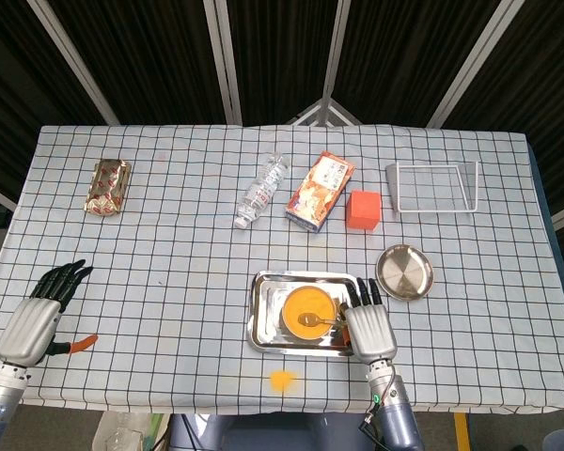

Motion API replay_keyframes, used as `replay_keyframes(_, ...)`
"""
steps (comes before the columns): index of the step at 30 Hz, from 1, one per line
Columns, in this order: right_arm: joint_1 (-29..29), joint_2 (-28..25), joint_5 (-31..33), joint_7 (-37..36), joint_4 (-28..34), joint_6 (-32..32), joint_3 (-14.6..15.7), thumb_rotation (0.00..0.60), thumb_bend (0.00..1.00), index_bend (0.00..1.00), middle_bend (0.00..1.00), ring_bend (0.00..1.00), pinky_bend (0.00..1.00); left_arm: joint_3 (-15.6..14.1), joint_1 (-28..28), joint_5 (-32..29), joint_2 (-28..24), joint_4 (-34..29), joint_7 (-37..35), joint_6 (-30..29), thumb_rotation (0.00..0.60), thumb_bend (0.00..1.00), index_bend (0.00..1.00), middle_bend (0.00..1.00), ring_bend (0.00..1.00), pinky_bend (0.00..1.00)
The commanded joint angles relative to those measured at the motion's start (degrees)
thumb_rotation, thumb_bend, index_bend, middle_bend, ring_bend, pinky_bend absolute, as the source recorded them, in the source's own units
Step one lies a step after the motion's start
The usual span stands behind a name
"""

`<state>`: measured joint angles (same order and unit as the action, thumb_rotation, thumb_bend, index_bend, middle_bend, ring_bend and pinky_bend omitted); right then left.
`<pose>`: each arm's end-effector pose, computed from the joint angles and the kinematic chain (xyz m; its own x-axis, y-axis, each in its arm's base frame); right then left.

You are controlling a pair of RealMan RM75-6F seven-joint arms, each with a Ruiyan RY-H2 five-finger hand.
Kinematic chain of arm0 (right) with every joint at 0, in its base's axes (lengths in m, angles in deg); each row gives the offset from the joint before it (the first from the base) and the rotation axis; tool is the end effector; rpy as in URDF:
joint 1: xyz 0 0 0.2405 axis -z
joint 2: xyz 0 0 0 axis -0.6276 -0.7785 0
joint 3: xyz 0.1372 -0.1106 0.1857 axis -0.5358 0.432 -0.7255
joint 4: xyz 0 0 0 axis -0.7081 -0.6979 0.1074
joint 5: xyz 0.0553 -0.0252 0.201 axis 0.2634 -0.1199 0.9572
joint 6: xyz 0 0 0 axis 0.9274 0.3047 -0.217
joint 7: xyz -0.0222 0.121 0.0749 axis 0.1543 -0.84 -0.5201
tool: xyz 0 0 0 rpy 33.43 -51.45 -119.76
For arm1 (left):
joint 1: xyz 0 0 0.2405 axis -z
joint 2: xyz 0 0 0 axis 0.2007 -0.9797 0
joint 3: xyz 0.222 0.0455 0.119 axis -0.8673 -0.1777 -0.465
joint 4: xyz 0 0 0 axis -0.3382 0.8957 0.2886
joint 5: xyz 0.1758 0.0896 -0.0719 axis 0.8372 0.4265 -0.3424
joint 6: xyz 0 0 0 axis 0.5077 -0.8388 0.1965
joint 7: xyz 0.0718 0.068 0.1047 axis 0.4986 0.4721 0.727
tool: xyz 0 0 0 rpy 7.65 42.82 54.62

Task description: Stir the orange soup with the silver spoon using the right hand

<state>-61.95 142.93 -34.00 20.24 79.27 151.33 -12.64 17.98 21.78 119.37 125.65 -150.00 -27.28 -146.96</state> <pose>-0.1433 -0.2128 -0.0298 0.5433 -0.2389 0.8048 -0.8395 -0.1459 0.5234 -0.2706 0.1879 0.1251 0.2698 0.1681 0.9481 0.9577 -0.1493 -0.2460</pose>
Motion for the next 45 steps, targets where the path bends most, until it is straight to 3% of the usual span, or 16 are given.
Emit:
replay_keyframes(1,-0.1,0.0,0.1,0.1,0.0,0.0,0.0,0.600,0.47,0.49,0.14,0.00,0.00,0.0,0.0,0.0,0.0,0.0,0.0,0.0,0.600,0.02,0.00,0.00,0.00,0.00)
replay_keyframes(15,-0.4,-0.2,1.2,1.0,0.5,0.4,-0.4,0.600,0.50,0.49,0.14,0.00,0.00,-0.1,0.0,0.0,-0.1,-0.2,0.0,0.1,0.600,0.02,0.00,0.00,0.00,0.00)
replay_keyframes(41,-0.6,0.1,-0.1,-0.2,-0.5,1.0,0.1,0.600,0.50,0.58,0.18,0.00,0.00,-0.1,0.0,0.0,-0.1,-0.2,0.0,0.1,0.600,0.02,0.00,0.00,0.00,0.00)
replay_keyframes(45,-0.6,0.1,-0.3,-0.4,-0.4,1.0,0.1,0.600,0.55,0.60,0.19,0.00,0.00,-0.1,0.0,0.0,-0.1,-0.2,-0.1,0.1,0.600,0.02,0.00,0.00,0.00,0.00)
